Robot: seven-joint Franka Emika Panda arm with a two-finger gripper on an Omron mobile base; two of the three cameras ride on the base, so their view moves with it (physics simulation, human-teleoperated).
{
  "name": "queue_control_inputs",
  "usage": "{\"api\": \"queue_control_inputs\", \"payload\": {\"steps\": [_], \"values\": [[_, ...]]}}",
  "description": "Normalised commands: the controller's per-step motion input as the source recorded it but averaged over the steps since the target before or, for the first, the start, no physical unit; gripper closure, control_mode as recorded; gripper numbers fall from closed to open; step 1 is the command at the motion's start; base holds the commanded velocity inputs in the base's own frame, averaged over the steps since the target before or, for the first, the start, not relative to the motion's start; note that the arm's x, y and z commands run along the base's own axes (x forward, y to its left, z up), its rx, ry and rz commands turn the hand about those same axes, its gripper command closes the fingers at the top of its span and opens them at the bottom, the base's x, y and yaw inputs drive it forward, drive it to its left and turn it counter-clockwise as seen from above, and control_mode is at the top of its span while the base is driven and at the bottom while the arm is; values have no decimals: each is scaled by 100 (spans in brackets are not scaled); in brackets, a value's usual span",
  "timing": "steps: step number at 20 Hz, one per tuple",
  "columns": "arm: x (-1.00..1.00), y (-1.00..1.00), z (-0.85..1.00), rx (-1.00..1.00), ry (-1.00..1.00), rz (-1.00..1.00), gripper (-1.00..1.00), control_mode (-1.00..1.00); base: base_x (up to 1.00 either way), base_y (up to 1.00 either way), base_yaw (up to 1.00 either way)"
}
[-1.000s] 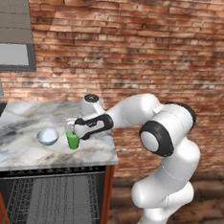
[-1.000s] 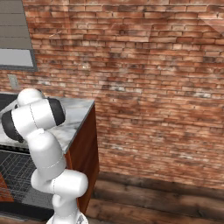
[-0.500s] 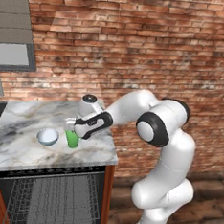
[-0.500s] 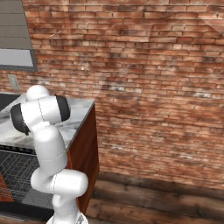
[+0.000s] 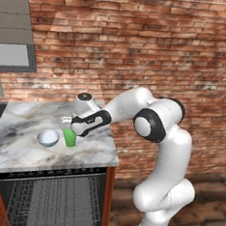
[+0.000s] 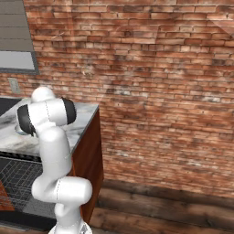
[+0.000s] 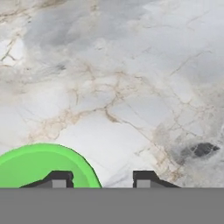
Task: Pick up the cup and bowl from the counter, place them in the dishwasher, and close the dishwasher door.
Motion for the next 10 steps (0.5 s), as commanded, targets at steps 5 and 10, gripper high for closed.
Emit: {"api": "queue_control_inputs", "payload": {"steps": [5, 10], "values": [[-29, 29, 0, -4, -4, 0, 100, -100, 0, 0, 0], [-85, 5, 0, -7, -18, 0, 100, -100, 0, 0, 0]]}}
